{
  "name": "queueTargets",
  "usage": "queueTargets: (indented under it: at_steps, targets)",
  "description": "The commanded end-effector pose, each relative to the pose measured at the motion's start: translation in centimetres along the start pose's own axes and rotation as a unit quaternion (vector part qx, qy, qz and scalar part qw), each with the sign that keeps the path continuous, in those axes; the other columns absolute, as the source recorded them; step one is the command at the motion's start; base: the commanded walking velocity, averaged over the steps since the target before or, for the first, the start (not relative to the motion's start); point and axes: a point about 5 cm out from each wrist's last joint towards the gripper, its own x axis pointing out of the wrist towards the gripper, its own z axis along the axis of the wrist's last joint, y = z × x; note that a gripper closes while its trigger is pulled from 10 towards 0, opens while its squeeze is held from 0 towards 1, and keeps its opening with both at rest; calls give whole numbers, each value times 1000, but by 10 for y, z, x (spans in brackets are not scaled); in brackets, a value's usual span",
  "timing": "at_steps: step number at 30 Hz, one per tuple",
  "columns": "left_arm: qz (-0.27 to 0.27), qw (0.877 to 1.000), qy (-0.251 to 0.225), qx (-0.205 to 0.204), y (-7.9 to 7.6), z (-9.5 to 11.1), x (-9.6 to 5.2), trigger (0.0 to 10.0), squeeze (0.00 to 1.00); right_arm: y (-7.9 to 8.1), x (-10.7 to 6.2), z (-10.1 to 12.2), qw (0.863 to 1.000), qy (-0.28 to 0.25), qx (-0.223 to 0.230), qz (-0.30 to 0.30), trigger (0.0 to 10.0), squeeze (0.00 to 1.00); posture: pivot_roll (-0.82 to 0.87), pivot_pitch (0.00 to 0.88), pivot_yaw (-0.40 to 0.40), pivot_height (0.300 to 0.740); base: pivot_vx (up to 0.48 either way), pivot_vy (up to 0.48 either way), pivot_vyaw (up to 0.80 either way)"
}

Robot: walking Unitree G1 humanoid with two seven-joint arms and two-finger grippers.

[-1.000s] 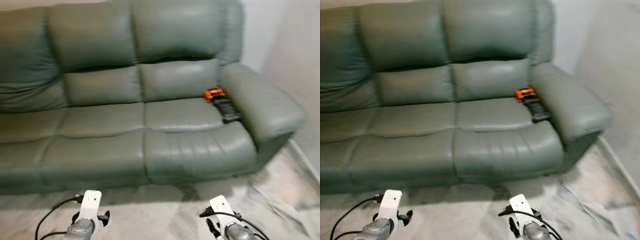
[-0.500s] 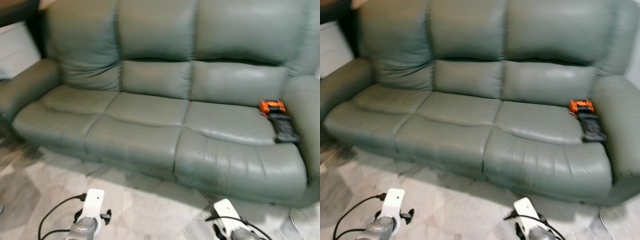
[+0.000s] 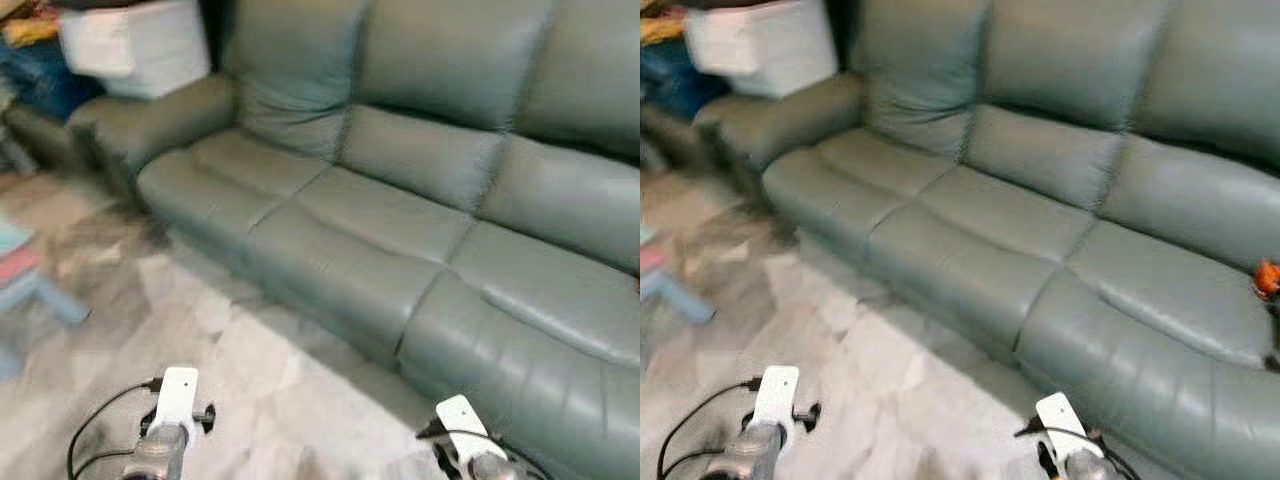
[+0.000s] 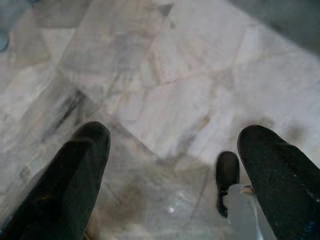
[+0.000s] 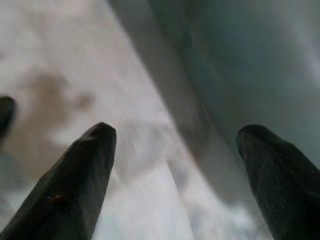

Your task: Move the pillow to the sofa

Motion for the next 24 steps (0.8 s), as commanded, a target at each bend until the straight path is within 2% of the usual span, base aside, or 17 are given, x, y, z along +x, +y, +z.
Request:
queueTargets:
  at_steps: [1,8,18,24]
  targets:
    - [-14,1000,-5,4,-7,5,1,10000,0,-2,-2,-9,1000,16,-3,-4,10000,0,-4,33,34,740,0,0,800]
    - [-25,1000,10,16,-12,-4,0,10000,0,-2,-1,-7,1000,12,-8,-2,10000,0,2,26,33,740,0,0,800]
    - [-24,999,21,13,-9,-10,-1,10000,0,-1,-1,-6,1000,11,-15,1,10000,0,9,17,36,740,0,0,800]
    - [-25,999,24,24,-9,-10,-1,10000,0,0,-1,-5,1000,10,-18,3,10000,0,9,18,37,740,0,0,800]
